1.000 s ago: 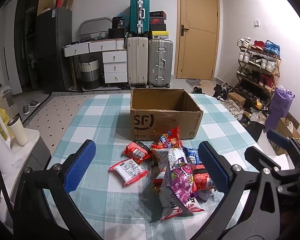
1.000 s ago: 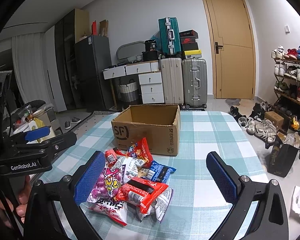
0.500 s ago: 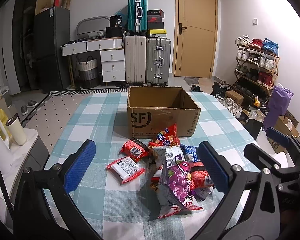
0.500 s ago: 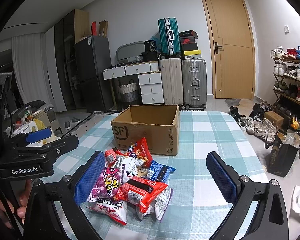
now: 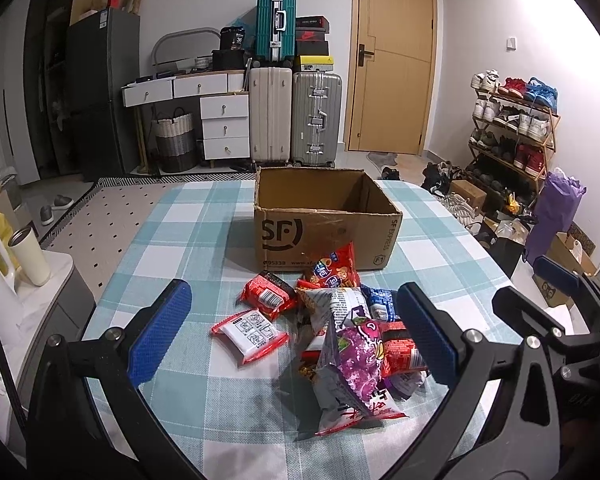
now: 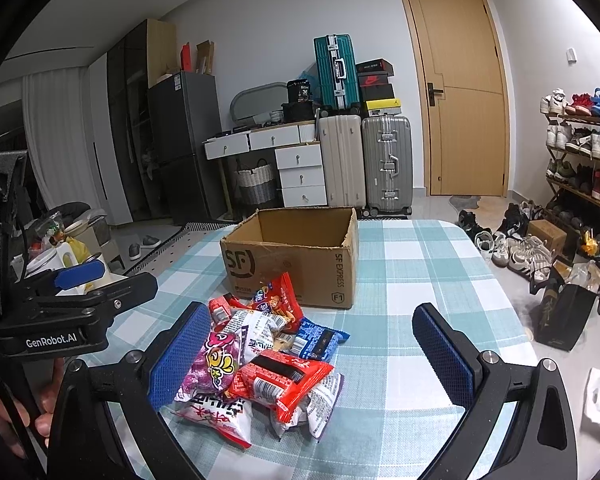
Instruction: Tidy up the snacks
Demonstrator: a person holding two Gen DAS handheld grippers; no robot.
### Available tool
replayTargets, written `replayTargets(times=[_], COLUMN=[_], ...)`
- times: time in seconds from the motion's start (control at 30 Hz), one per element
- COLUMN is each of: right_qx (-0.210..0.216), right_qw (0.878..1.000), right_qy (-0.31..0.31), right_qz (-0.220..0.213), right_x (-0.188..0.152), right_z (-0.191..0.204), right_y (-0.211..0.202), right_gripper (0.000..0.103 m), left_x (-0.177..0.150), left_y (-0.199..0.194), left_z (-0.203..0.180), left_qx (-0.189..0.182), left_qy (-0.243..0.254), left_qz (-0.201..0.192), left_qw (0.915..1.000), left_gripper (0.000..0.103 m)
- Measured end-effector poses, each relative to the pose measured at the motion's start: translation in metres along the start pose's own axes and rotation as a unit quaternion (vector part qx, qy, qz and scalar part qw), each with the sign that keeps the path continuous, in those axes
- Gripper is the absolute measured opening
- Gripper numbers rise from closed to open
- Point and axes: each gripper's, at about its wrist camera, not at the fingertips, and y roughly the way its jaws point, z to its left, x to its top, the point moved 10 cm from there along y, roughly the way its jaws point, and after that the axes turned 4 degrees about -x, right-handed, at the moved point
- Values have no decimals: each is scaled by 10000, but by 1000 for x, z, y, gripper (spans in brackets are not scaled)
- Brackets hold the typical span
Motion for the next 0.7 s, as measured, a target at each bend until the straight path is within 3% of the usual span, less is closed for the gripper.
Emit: replayTargets(times=[0.7], right_qx=[171], right_qw=[9985], right_qy=[135], right_qz=[510], right_x=[-39], right_z=[5], right_y=[47], right_gripper=[103], left_x=[-15], left_y=[16], left_z=[25], left_qx=[17], left_qy=[-187], left_qz=[185], left_qw=[9997], left_gripper=[102])
